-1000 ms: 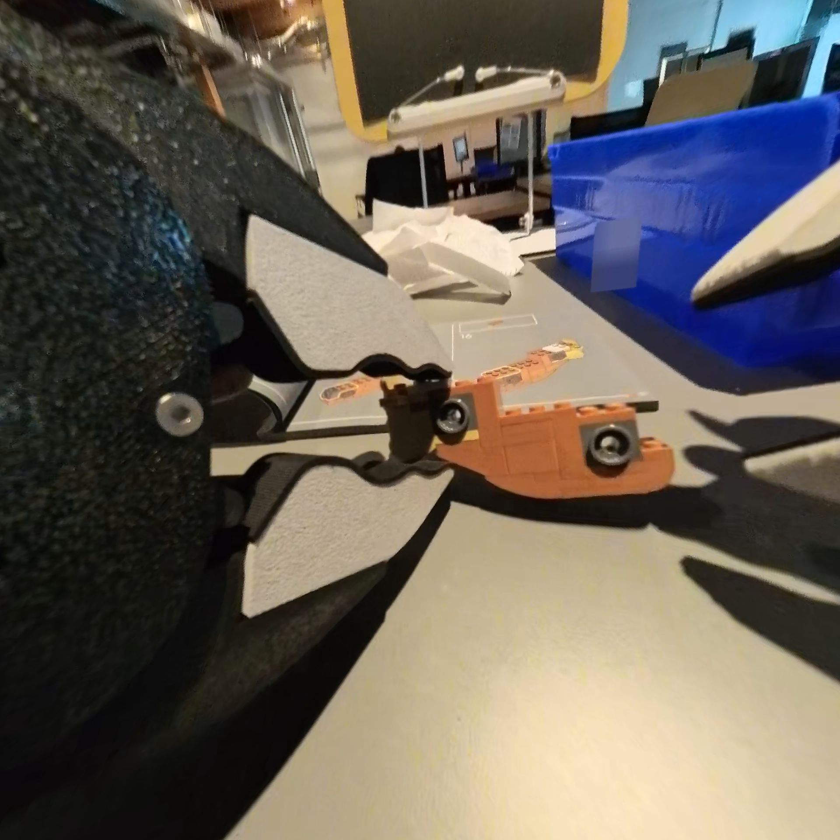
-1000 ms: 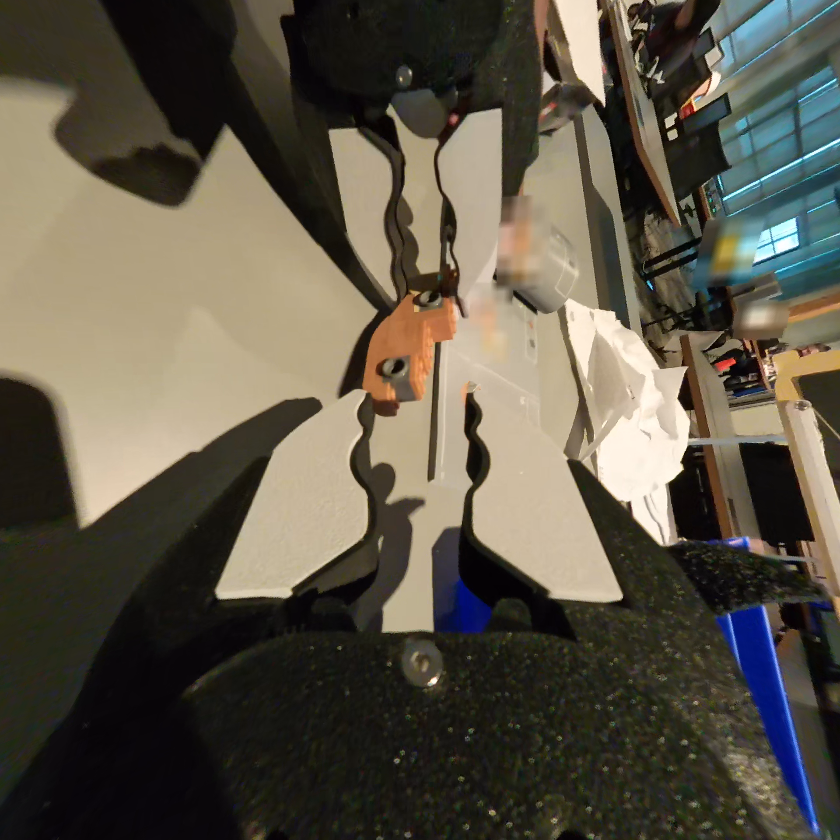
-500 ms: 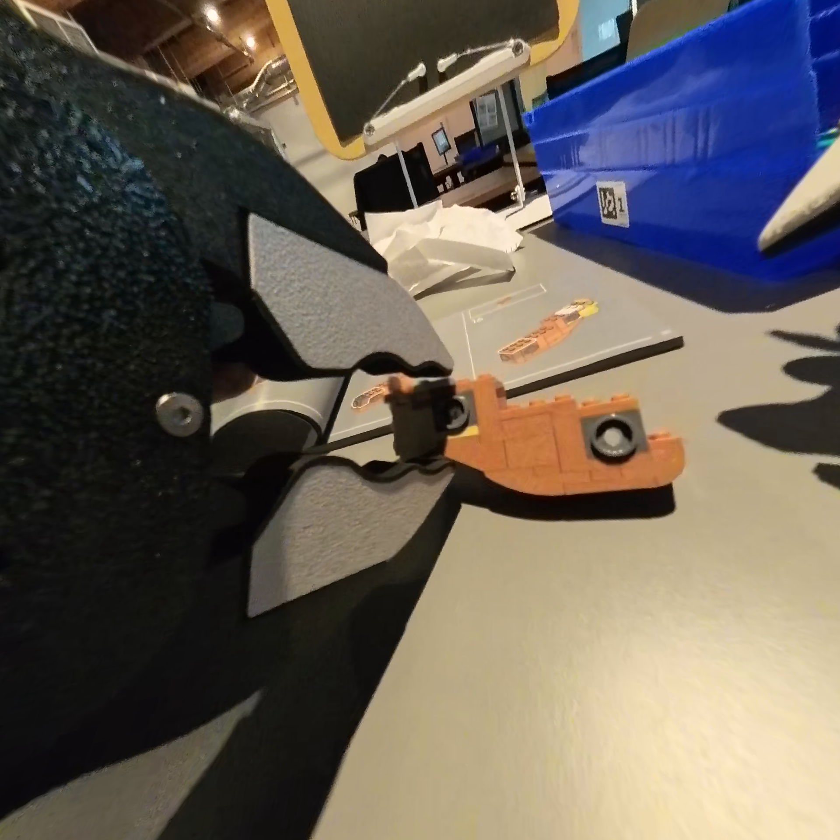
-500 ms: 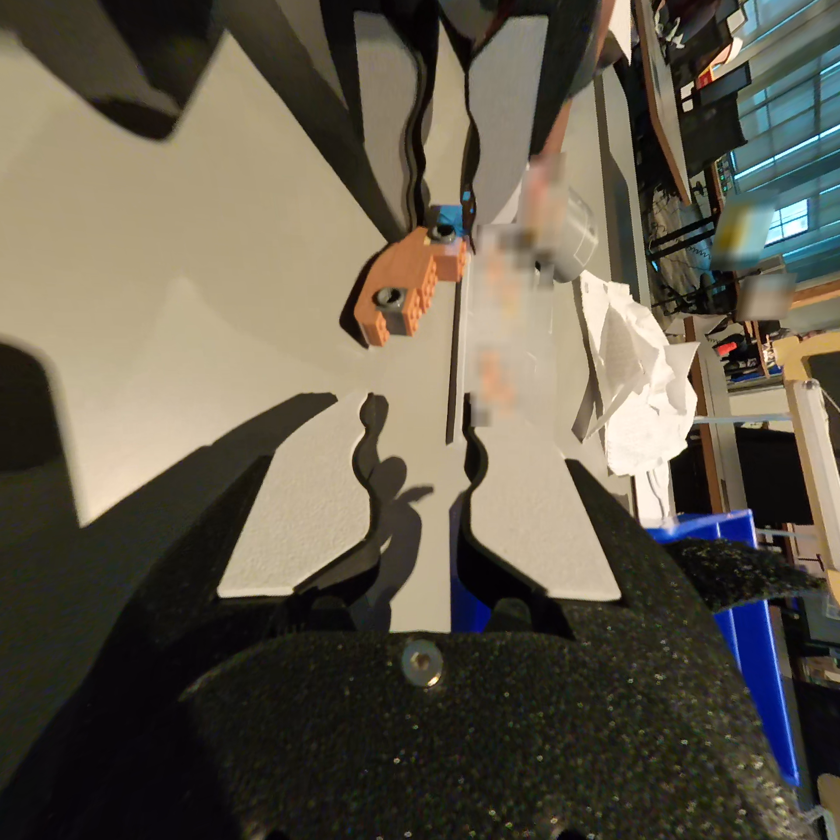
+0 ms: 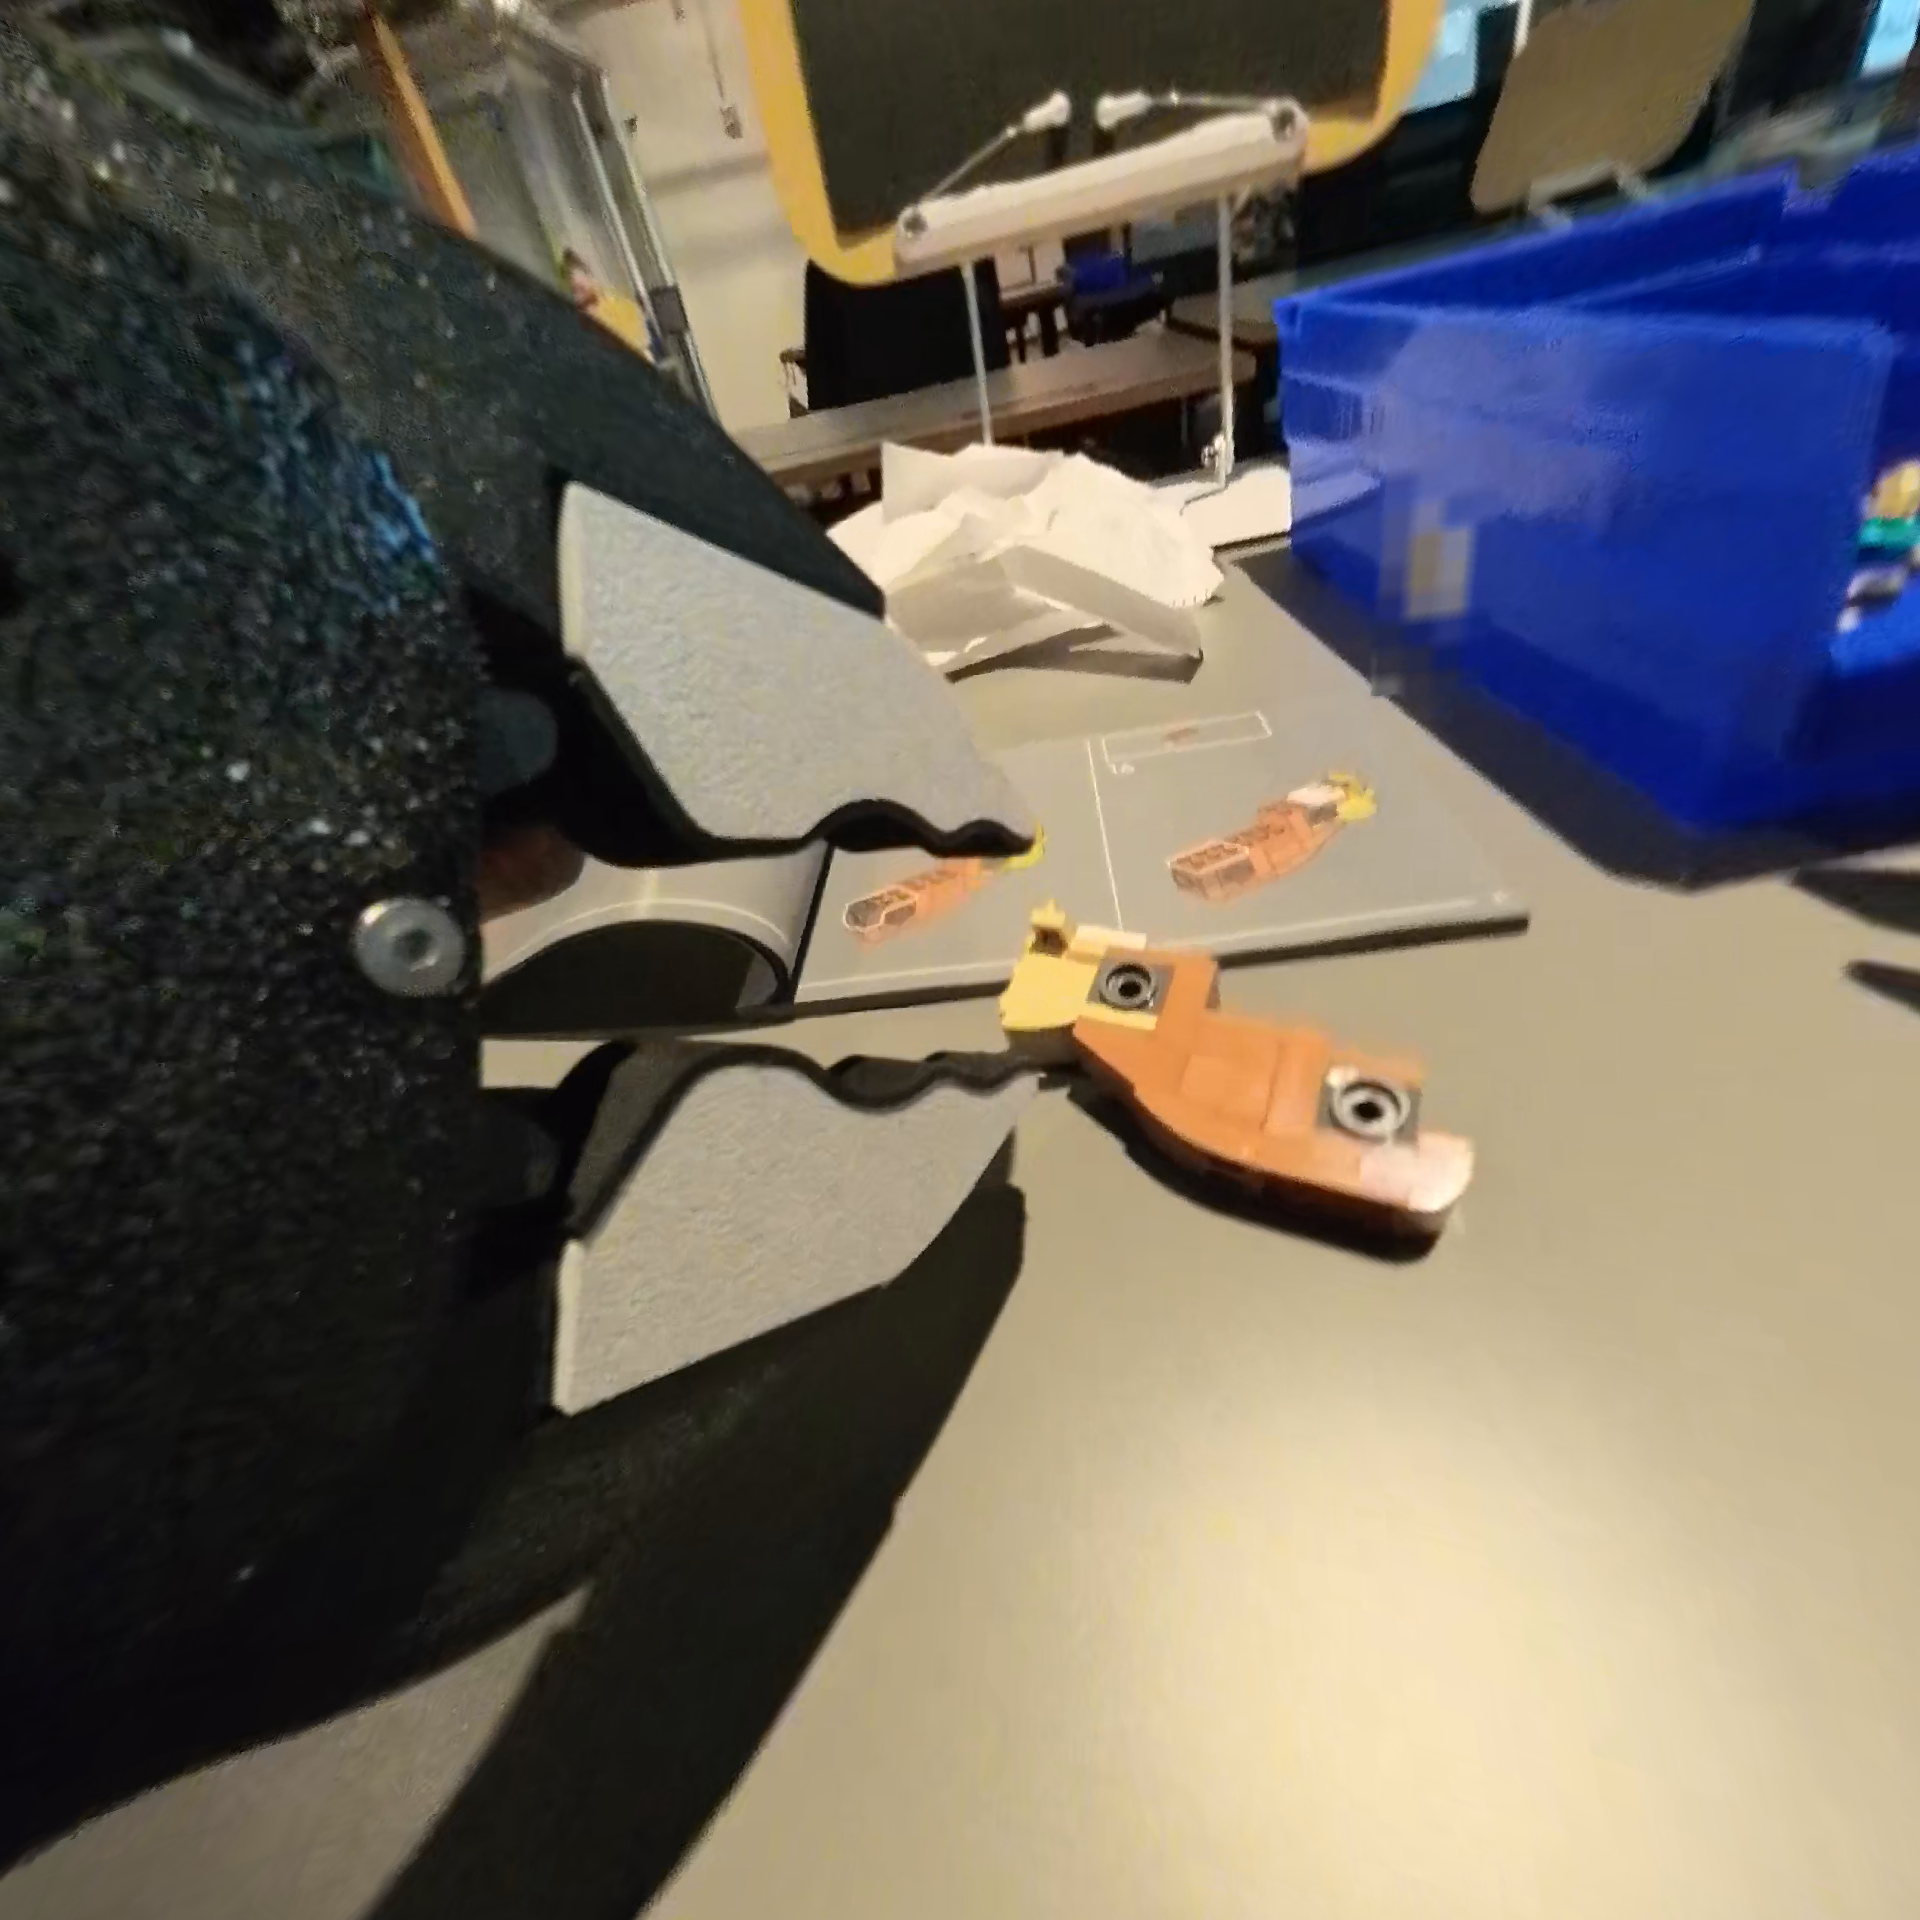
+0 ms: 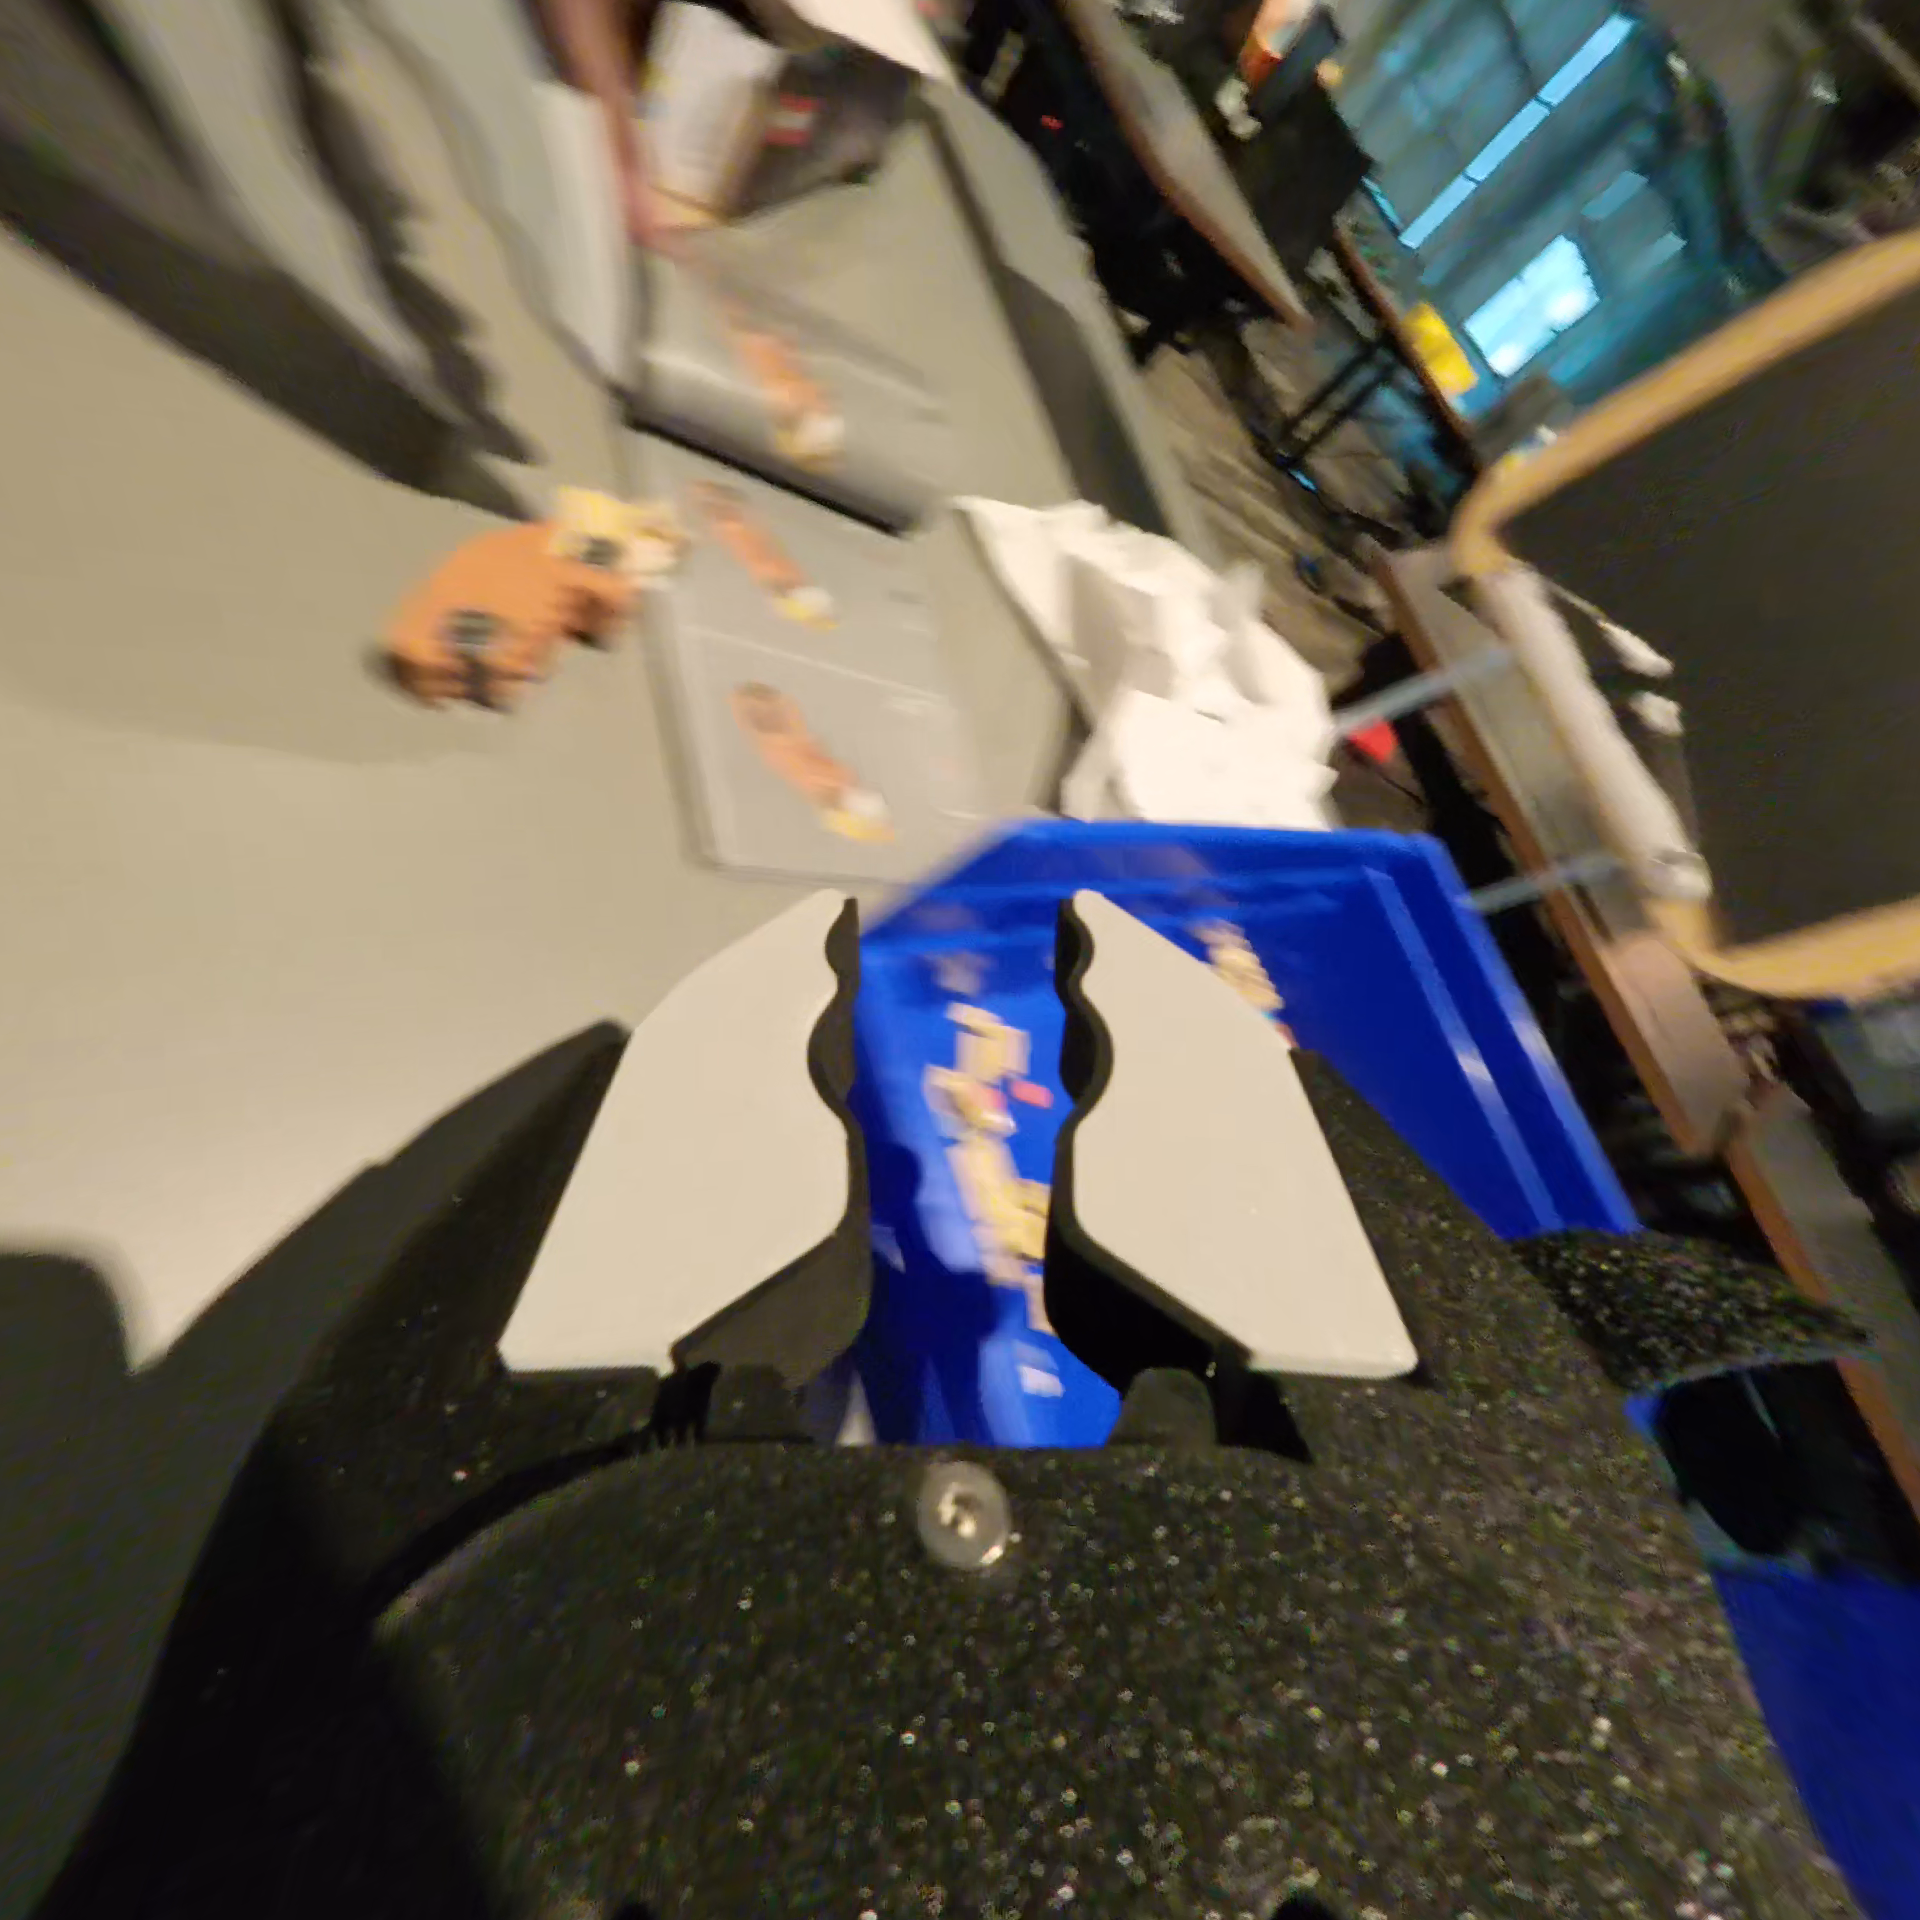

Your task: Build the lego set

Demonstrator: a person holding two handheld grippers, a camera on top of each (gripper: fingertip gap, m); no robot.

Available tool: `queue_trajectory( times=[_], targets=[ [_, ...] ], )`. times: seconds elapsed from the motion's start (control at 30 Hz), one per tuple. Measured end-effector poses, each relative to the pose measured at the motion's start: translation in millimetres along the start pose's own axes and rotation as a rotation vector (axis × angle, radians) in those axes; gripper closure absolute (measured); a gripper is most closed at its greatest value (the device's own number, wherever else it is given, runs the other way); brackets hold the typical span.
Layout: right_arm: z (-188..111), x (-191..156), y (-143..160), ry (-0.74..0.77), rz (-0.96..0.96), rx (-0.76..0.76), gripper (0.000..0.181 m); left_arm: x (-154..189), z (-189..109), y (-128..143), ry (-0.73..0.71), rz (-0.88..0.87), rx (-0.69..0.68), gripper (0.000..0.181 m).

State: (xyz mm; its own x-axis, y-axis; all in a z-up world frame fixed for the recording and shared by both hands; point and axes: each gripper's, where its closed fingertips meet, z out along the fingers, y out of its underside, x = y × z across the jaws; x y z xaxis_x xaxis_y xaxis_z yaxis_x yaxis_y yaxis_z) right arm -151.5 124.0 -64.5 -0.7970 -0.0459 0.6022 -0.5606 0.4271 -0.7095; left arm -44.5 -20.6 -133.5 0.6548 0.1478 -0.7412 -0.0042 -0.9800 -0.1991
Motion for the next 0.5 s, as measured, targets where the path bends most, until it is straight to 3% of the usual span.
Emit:
queue_trajectory(
  times=[0.1,0.3,0.4,0.5],
  targets=[
    [11,45,13,-0.086,0.059,-0.076,0.147,-15,2,-6,-0.063,-0.097,0.088,0.145],
    [70,131,53,-0.189,0.075,-0.248,0.154,-44,18,-14,-0.239,-0.230,0.240,0.146],
    [90,145,65,-0.278,0.195,-0.264,0.166,-46,19,-13,-0.278,-0.265,0.282,0.147],
    [120,139,100,-0.330,0.271,-0.420,0.165,-44,17,-15,-0.272,-0.312,0.345,0.148]
  ],
)
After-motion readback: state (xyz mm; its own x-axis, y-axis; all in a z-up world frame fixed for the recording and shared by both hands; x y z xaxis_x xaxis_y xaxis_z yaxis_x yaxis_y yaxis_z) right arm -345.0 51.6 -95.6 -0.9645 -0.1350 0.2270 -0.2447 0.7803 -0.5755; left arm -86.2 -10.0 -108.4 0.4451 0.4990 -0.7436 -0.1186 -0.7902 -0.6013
